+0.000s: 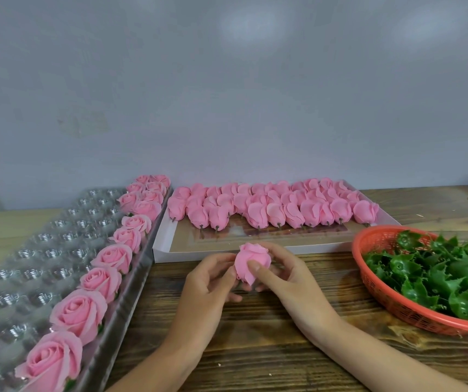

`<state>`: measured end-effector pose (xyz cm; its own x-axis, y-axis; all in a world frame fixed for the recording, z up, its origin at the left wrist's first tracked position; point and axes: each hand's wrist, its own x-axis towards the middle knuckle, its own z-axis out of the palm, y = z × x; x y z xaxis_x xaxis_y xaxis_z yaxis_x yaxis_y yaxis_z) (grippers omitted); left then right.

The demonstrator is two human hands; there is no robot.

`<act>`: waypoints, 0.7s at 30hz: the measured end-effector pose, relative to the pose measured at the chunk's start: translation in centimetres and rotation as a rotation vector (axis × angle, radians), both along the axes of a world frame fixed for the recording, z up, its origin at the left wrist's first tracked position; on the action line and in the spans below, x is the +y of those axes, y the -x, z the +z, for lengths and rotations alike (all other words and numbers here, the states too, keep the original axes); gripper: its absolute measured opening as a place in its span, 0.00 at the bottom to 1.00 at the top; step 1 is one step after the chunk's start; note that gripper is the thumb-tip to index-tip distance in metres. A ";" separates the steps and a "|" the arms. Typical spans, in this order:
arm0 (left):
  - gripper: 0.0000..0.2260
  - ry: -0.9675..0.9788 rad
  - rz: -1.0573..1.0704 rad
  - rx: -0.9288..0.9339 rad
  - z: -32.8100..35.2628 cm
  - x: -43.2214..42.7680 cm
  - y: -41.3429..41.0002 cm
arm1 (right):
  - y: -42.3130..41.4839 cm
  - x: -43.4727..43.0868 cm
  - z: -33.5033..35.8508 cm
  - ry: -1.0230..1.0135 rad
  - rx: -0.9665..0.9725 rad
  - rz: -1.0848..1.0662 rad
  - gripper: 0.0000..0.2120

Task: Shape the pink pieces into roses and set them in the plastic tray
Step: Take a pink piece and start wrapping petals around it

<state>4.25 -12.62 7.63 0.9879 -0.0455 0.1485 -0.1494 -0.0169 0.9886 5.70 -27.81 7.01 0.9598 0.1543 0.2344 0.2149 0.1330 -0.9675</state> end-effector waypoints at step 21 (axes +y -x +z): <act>0.08 -0.410 -0.042 -0.048 0.2 0.0 -0.8 | 1.0 0.0 0.5 0.091 -0.077 0.077 0.09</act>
<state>5.06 -12.61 7.82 0.9762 -0.1509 0.1559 -0.2046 -0.4004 0.8932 4.74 -27.78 7.56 0.9239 0.2513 0.2884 0.2814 0.0642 -0.9574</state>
